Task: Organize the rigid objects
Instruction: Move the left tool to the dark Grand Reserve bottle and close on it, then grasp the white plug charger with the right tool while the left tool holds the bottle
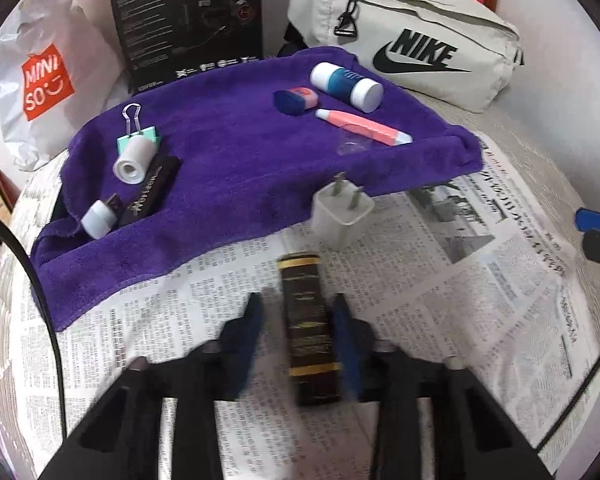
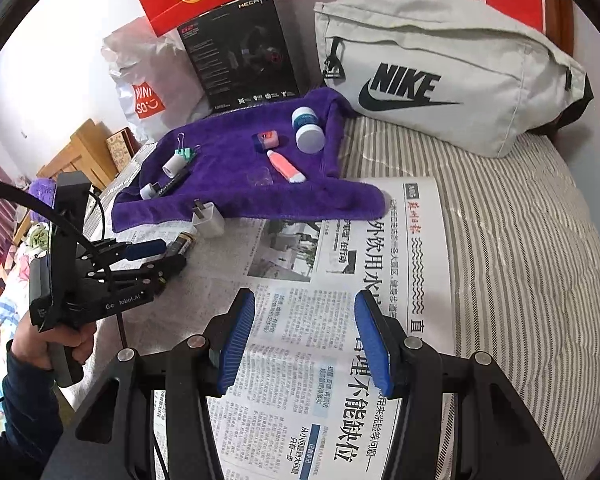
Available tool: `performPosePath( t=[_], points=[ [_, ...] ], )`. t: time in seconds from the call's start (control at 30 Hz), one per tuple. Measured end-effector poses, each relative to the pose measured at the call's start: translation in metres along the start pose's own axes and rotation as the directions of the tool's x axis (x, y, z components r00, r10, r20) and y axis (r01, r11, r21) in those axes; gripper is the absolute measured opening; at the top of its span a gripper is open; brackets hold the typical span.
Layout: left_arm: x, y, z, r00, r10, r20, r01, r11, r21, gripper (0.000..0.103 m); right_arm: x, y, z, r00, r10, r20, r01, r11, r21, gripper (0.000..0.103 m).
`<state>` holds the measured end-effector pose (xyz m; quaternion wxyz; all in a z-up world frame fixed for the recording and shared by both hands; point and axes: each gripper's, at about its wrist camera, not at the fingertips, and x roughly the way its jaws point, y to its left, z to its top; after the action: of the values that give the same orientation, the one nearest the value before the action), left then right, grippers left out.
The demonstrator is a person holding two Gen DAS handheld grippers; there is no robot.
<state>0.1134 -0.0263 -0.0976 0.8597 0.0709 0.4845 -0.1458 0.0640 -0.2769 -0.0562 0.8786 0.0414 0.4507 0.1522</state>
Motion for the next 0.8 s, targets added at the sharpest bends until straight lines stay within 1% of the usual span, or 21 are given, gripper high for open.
performPosePath(
  t=[0.23, 0.37, 0.5, 0.67, 0.8],
  points=[
    [-0.001, -0.003, -0.003, 1.0, 0.001, 0.0, -0.001, 1.0, 0.007, 0.025, 0.005, -0.007, -0.006, 1.0, 0.014, -0.005, -0.014, 1.0, 0.024, 0.052],
    [-0.002, -0.003, -0.005, 1.0, 0.006, 0.0, -0.006, 1.0, -0.004, 0.025, 0.01, -0.009, -0.008, 1.0, 0.023, -0.013, -0.022, 0.999, 0.041, 0.052],
    [-0.002, -0.002, -0.006, 1.0, 0.0, 0.004, 0.0, 1.0, 0.002, 0.025, 0.014, -0.006, -0.008, 0.999, 0.029, -0.021, -0.028, 0.999, 0.038, 0.052],
    [-0.003, -0.004, -0.008, 1.0, 0.005, 0.012, -0.005, 1.0, 0.025, 0.024, 0.019, 0.002, -0.007, 0.999, 0.037, -0.025, -0.036, 0.999, 0.028, 0.052],
    [-0.006, 0.0, -0.009, 1.0, 0.013, 0.01, -0.013, 1.0, 0.025, 0.023, 0.022, 0.009, -0.004, 0.999, 0.033, -0.031, -0.033, 0.999, 0.011, 0.052]
  ],
)
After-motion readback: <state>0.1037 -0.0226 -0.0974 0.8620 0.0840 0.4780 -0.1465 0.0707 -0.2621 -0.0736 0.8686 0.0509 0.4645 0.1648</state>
